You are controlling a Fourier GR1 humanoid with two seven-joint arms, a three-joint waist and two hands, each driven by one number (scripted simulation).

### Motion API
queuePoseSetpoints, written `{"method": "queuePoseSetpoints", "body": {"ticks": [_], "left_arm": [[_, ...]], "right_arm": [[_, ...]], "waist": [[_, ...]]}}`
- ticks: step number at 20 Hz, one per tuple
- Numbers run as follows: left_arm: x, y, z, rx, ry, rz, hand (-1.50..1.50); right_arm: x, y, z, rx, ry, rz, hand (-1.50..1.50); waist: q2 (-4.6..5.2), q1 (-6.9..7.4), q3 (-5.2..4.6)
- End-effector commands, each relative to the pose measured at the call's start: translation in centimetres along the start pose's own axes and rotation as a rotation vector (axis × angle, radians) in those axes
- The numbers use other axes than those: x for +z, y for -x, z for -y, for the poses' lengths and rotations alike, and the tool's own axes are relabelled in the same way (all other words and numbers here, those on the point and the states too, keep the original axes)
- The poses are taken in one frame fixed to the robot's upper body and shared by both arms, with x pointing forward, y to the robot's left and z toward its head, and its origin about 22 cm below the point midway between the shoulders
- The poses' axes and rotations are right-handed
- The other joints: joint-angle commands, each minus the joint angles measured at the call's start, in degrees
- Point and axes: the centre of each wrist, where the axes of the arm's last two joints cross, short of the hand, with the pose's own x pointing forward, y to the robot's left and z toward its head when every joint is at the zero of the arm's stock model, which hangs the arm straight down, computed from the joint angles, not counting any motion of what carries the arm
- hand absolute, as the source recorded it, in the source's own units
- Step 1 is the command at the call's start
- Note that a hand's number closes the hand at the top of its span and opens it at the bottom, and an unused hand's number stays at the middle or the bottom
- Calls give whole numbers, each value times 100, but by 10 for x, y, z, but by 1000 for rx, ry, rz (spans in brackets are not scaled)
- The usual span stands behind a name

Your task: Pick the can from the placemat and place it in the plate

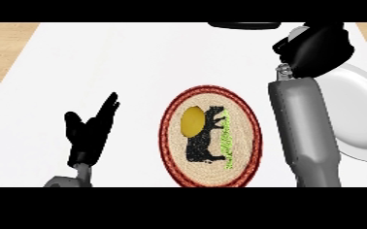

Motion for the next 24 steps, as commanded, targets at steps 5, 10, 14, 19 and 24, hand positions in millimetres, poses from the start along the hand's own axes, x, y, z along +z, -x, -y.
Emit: {"method": "queuePoseSetpoints", "body": {"ticks": [5, 10, 14, 19, 24], "left_arm": [[7, 17, -7, -4, -1, -37, 0], [1, 8, -16, 23, -26, -42, 0], [12, 15, -12, 14, -17, -74, 0], [9, 21, -1, 21, -12, -62, 0], [12, 25, -9, 19, -28, -67, 0]], "right_arm": [[-15, 46, -32, -90, 205, -271, 150], [-47, 98, -39, -62, 311, -306, 150], [-57, 141, -54, -55, 333, -326, 150], [-88, 169, -61, -55, 348, -340, 150], [-106, 203, -71, -12, 237, -537, 150]], "waist": [[-13, -77, -23], [-60, -247, -20], [-73, -214, -16], [-85, -242, -22], [-80, -252, -16]]}}
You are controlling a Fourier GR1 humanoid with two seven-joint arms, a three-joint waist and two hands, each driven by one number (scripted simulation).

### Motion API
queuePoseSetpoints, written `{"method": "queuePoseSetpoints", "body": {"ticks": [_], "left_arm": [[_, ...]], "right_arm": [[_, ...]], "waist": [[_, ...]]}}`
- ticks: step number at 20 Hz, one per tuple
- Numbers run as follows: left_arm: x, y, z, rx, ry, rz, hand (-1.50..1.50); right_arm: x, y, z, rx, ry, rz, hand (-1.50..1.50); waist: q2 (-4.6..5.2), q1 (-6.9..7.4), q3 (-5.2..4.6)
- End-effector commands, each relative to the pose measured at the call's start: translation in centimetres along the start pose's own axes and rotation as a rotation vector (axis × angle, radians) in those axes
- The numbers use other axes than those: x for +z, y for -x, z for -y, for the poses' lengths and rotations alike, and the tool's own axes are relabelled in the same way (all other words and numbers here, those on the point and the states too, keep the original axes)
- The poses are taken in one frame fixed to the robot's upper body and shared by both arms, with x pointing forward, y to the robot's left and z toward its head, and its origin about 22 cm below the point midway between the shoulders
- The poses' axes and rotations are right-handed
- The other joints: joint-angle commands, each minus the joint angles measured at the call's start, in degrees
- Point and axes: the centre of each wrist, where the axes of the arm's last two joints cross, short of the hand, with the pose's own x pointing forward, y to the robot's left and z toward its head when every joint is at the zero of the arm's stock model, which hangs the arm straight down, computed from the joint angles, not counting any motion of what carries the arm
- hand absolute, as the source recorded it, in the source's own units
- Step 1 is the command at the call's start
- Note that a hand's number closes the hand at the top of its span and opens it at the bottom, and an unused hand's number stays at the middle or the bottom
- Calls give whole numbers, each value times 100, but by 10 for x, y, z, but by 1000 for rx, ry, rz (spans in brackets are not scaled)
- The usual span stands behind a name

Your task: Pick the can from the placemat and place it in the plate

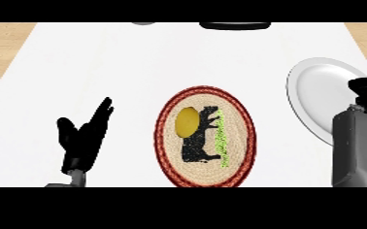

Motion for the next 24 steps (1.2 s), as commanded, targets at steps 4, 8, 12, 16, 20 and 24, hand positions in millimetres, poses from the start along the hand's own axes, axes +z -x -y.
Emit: {"method": "queuePoseSetpoints", "body": {"ticks": [4, 8, 12, 16, 20, 24], "left_arm": [[-8, 1, -6, 16, 5, -50, 0], [1, 4, -14, -1, 30, -51, 0], [-3, 12, 12, 24, 7, -46, 0], [2, 16, 9, 8, 11, -56, 0], [-11, 5, 1, 14, -8, -59, 0], [-1, 17, -3, 6, -17, -56, 0]], "right_arm": [[-29, 31, -28, 150, -258, -252, -150], [-13, 59, -40, 43, -308, -236, -150], [-26, 68, -37, -94, -267, -167, -150], [-21, 53, -28, -271, -162, -147, -150], [-30, 57, -20, -374, -100, -202, -150], [-28, 69, 5, -482, -163, -223, -150]], "waist": [[25, -45, -11], [26, 35, -6], [24, -12, -2], [5, -27, -4], [5, -68, -9], [-29, -107, -28]]}}
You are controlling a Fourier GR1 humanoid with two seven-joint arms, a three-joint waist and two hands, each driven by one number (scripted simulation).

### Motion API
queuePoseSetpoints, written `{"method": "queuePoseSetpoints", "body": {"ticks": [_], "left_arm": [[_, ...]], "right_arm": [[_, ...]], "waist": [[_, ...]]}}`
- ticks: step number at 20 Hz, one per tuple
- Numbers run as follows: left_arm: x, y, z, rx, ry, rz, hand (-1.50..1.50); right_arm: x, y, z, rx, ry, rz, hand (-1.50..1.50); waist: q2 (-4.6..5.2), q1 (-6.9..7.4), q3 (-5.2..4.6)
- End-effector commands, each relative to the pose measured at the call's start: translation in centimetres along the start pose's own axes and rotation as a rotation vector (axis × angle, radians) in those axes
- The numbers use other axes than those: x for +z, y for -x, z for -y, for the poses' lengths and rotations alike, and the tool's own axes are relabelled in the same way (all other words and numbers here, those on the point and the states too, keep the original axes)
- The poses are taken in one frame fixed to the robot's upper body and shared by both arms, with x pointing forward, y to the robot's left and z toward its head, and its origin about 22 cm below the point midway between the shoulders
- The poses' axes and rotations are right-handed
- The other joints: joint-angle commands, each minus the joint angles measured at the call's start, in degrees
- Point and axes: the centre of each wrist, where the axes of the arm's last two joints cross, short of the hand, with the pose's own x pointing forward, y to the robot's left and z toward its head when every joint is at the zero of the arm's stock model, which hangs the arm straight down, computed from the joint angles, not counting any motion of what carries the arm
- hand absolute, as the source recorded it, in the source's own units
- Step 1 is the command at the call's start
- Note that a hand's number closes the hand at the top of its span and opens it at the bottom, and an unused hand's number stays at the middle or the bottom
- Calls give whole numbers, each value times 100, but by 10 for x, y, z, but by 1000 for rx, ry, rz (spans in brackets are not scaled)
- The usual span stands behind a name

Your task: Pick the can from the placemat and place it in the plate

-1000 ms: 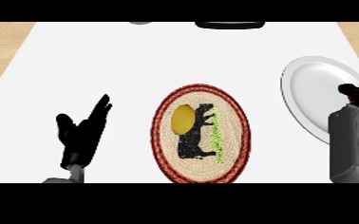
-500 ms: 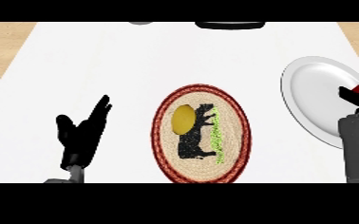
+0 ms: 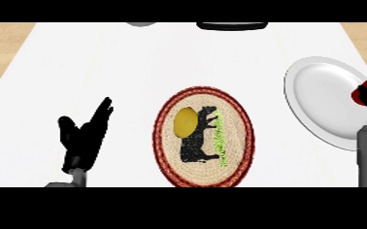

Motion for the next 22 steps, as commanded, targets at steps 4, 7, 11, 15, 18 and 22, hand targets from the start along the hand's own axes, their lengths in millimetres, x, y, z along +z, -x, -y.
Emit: {"method": "queuePoseSetpoints", "body": {"ticks": [4, 7, 11, 15, 18, 22], "left_arm": [[2, 9, -1, 9, -3, -41, 0], [4, 16, -8, 5, 8, -44, 0], [10, 16, 9, 7, 18, -32, 0], [-3, 22, 19, -5, 15, -44, 0], [1, 4, -2, 0, 13, -50, 0], [10, 7, 7, 0, 16, -32, 0]], "right_arm": [[36, 19, 50, -183, -105, -26, -150], [60, 18, 73, -197, -178, -16, -150], [63, 33, 110, -189, -245, -2, -150], [117, 53, 128, -123, -270, -11, -150], [127, 60, 144, -78, -282, -25, -150], [130, 52, 165, -60, -300, -19, -150]], "waist": [[7, -51, -34], [0, -56, -44], [11, -34, -39], [22, -42, -41], [24, -14, -40], [26, -1, -41]]}}
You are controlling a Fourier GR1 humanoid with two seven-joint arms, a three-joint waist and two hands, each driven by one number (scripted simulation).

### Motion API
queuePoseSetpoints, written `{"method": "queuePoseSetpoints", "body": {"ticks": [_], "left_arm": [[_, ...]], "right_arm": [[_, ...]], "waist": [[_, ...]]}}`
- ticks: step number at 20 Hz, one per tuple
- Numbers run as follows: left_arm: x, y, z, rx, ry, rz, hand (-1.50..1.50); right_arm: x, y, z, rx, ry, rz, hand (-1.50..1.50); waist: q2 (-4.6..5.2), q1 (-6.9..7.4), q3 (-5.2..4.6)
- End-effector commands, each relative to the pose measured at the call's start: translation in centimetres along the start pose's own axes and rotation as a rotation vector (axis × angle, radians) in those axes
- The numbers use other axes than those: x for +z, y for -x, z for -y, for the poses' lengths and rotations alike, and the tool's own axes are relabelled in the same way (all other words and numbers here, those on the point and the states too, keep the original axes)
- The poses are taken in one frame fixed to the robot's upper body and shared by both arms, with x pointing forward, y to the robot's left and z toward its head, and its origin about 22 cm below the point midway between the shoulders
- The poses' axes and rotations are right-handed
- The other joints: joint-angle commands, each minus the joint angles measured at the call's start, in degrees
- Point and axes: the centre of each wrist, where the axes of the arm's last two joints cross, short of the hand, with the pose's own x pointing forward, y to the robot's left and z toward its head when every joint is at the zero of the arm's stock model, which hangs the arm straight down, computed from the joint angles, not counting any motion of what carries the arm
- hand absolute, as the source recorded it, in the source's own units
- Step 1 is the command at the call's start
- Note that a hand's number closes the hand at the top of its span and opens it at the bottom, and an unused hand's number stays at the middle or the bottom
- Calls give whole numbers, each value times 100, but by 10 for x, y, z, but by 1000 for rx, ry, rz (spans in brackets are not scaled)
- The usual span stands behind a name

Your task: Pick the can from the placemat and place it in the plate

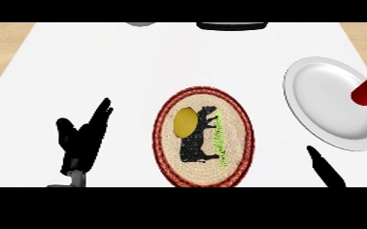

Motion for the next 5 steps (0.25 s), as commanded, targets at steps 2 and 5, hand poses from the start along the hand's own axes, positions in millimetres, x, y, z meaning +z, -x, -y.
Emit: {"method": "queuePoseSetpoints", "body": {"ticks": [2, 5], "left_arm": [[-8, 3, 9, -14, 17, -36, 0], [1, 7, 2, 12, 3, -38, 0]], "right_arm": [[38, 7, -4, 4, 29, -15, -150], [41, 11, 16, 24, 65, -43, -150]], "waist": [[32, 7, -21], [28, -1, -22]]}}
